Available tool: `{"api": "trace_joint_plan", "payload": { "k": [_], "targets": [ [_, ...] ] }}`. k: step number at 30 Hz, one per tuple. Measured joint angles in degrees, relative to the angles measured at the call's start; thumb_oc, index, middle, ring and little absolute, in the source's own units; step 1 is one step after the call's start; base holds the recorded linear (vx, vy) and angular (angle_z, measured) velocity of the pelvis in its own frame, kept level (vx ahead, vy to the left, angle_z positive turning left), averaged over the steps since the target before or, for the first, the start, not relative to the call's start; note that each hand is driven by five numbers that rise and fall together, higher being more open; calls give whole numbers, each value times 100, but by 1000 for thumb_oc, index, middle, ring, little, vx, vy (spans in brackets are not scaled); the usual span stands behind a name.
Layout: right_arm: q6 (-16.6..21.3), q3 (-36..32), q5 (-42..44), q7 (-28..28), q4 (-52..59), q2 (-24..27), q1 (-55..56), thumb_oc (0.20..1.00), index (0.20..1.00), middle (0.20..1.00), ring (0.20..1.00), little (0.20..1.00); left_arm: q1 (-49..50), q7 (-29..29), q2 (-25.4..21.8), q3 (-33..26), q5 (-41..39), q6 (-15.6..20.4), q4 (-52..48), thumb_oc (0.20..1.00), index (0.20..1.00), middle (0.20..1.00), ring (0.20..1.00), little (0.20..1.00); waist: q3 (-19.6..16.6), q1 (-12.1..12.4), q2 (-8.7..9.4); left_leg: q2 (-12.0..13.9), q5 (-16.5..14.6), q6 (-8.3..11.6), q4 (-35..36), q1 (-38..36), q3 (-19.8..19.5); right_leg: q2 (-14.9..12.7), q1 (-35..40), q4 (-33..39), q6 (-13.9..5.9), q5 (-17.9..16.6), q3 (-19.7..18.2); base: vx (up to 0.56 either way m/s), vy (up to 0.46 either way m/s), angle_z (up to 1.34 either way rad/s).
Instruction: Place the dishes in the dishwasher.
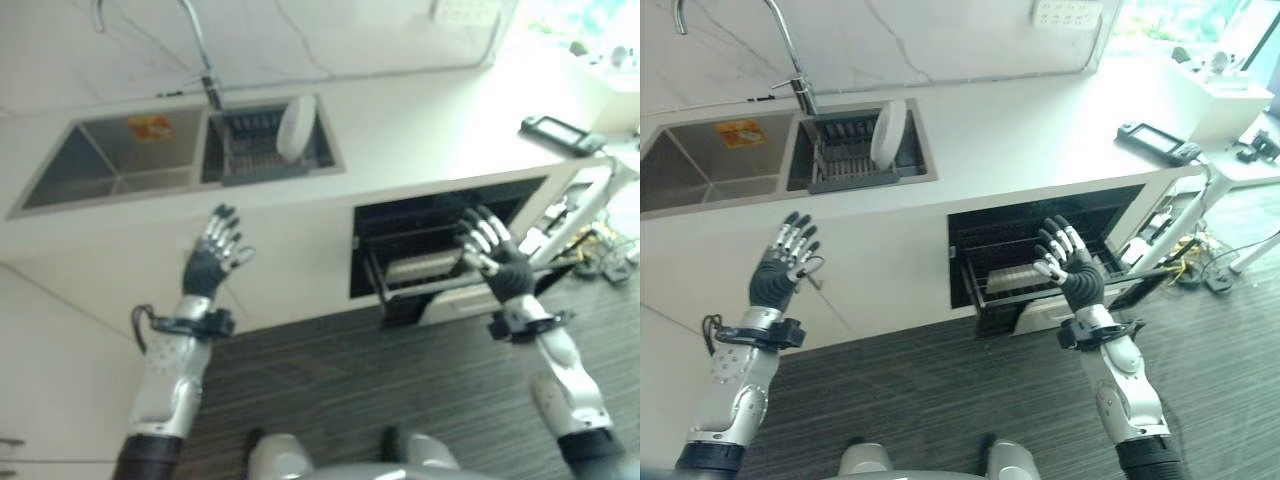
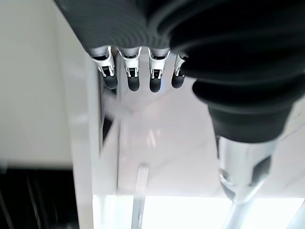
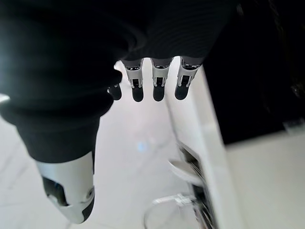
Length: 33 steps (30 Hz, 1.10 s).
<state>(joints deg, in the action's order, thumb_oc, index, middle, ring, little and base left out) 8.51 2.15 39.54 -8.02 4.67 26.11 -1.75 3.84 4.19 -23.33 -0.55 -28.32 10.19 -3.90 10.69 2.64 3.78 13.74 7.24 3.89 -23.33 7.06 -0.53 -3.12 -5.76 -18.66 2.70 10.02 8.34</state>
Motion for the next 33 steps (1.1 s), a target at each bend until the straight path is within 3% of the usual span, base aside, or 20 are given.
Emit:
{"api": "trace_joint_plan", "payload": {
  "k": [1, 2, 3, 4, 5, 6, 7, 10, 13, 16, 17, 19, 22, 25, 26, 27, 28, 29, 31, 33],
  "targets": [
    [95, -6, 2, 34, 88, -17, -8, 1000, 1000, 1000, 1000, 1000, 57, 30, -4, 36, 1, -5, -3, 1000, 1000, 1000, 1000, 1000, 8, -21, -44, -576, -573, 8, -441, 93, -41, 53, 150, 224, -73, -158, -18, 146, 1, -30],
    [107, 95, -11, 87, 102, -100, -38, 1000, 1000, 1000, 1000, 1000, 52, 34, -13, 18, 0, -3, -1, 1000, 1000, 1000, 1000, 1000, -17, -32, -206, -1141, -966, -115, -102, 14, 49, 188, 381, 615, -214, -283, 50, 134, 39, -15],
    [89, 283, -17, 176, 87, -270, -51, 1000, 1000, 1000, 1000, 1000, -35, 21, -54, -11, 0, 12, -1, 1000, 1000, 1000, 1000, 1000, -3, -94, -327, -1465, -1013, -207, 1031, -236, 254, 395, 688, 967, -598, -443, 154, 91, 67, 2],
    [81, 413, -18, 193, 86, -347, -52, 1000, 1000, 1000, 1000, 1000, -133, 22, -77, -10, 0, 19, 1, 1000, 1000, 1000, 1000, 1000, 11, -91, -345, -1529, -926, -130, 1613, -355, 268, 465, 773, 1014, -800, -409, 197, 94, 82, 16],
    [81, 502, -28, 213, 59, -350, -54, 1000, 1000, 1000, 1000, 1000, -233, 11, 3, 40, 2, 27, 14, 1000, 1000, 1000, 1000, 1000, 66, -97, -522, -1377, -656, -90, 2173, -402, 98, 585, 761, 814, -1683, -242, 191, 98, 89, -16],
    [68, 544, -71, 228, 184, -23, -262, 1000, 1000, 1000, 1000, 1000, -400, -38, 270, 9, 1, 158, -23, 1000, 1000, 1000, 1000, 1000, 112, 16, -891, -514, -26, -59, 2426, -243, -545, 296, -51, -816, -183, 428, 36, 222, 252, 15],
    [77, 435, -85, 259, 183, 95, -182, 1000, 1000, 1000, 1000, 1000, -399, -33, 365, 157, 13, 142, 267, 1000, 1000, 1000, 1000, 1000, 141, -202, -966, -190, -80, 224, 2511, -97, -522, -24, -21, -993, -249, 805, 21, 215, 242, -40],
    [13, 397, -122, 206, 117, 19, -74, 1000, 1000, 1000, 1000, 1000, -225, -21, 195, -51, 3, 153, 293, 1000, 1000, 1000, 1000, 1000, 187, -104, -854, -357, -103, 249, 2740, -400, -519, 109, 573, 68, -131, 221, -334, 245, 308, -55],
    [-42, 378, -125, 129, 148, -69, -58, 1000, 1000, 1000, 1000, 1000, -440, -3, 112, -54, 2, 257, 395, 1000, 1000, 1000, 1000, 1000, 213, -136, -692, -529, -94, 234, 2727, -509, -484, 179, 1200, 671, -153, 132, -334, 213, 363, -13],
    [-50, 323, -118, 97, 163, -71, -29, 1000, 1000, 1000, 1000, 1000, -505, -1, 22, 11, 2, 306, 523, 1000, 1000, 1000, 1000, 1000, 214, -217, -683, -546, -149, 81, 2507, -522, -18, 44, 1477, 746, -511, 298, -429, 228, 367, -17],
    [-60, 227, -113, 96, 158, -127, 25, 1000, 1000, 1000, 1000, 1000, -594, 8, -24, 55, 3, 302, 527, 1000, 1000, 1000, 1000, 1000, 235, -211, -575, -725, 7, 112, 2401, -536, 94, -161, 1549, 762, -654, 343, -430, 242, 328, 0],
    [-85, 112, -111, 80, 283, -298, 76, 1000, 1000, 1000, 1000, 1000, -706, 11, -288, 41, 2, 293, 488, 1000, 1000, 1000, 1000, 1000, 270, -177, -181, -1200, -254, -201, 2117, -520, 275, -683, 1641, 849, -904, 183, -413, 205, 297, -13],
    [-84, 119, -111, 18, 494, -536, 186, 1000, 1000, 1000, 1000, 1000, -745, 15, -557, -125, 1, 259, 423, 1000, 1000, 1000, 1000, 1000, 236, -51, -116, -1409, -421, -453, 2121, -646, 531, -953, 1631, 853, -906, -183, -238, 76, 179, -28],
    [-86, 198, -108, -116, 498, -572, 178, 1000, 1000, 1000, 1000, 1000, -765, -79, -698, -440, 2, 224, 312, 1000, 1000, 1000, 1000, 1000, 228, 223, -107, -1355, -468, -569, 2234, -714, 919, -1108, 1330, 725, -1044, -574, 528, -33, 70, -63],
    [-86, 197, -108, -114, 498, -569, 175, 1000, 1000, 1000, 1000, 1000, -757, -119, -691, -433, 3, 221, 292, 1000, 1000, 1000, 1000, 1000, 229, 229, -107, -1363, -466, -583, 2239, -719, 954, -1111, 1233, 634, -1100, -594, 578, -111, -50, -21],
    [-58, 273, -110, -95, 478, -567, 167, 1000, 1000, 1000, 1000, 1000, -754, -159, -629, -405, 16, 232, 262, 1000, 1000, 1000, 1000, 1000, 232, 155, -147, -1291, -410, -614, 2263, -688, 895, -770, 1068, 307, -1311, -237, 271, -135, -122, -8],
    [-47, 527, -115, -111, 481, -568, 151, 1000, 1000, 1000, 1000, 1000, -674, -201, -596, -403, 28, 240, 181, 1000, 1000, 1000, 1000, 1000, 205, 230, -61, -1231, -372, -568, 2274, -683, 984, -505, 970, 270, -1132, -80, 352, -126, -162, -42],
    [-39, 653, -117, -148, 470, -572, 106, 1000, 1000, 1000, 1000, 1000, -538, -235, -564, -401, 30, 248, 109, 1000, 1000, 1000, 1000, 1000, 142, 410, 37, -1244, -378, -544, 2264, -665, 1142, -508, 964, 595, -880, -45, 644, -96, -146, -49],
    [29, 567, -114, -133, 331, -492, 87, 1000, 1000, 1000, 1000, 1000, -380, -227, -335, -398, 36, 255, 6, 1000, 1000, 1000, 1000, 1000, 96, 396, -46, -1202, -283, -384, 2252, -481, 915, -222, 1261, 1469, -698, -299, 627, -92, -116, -4],
    [62, 565, -115, -110, 255, -419, 99, 1000, 1000, 1000, 1000, 1000, -302, -230, -177, -401, 82, 272, -40, 1000, 1000, 1000, 1000, 1000, 88, 431, -133, -1062, -197, -280, 2216, -410, 840, -30, 1286, 1581, -583, -364, 648, -105, -67, 17]
  ]
}}
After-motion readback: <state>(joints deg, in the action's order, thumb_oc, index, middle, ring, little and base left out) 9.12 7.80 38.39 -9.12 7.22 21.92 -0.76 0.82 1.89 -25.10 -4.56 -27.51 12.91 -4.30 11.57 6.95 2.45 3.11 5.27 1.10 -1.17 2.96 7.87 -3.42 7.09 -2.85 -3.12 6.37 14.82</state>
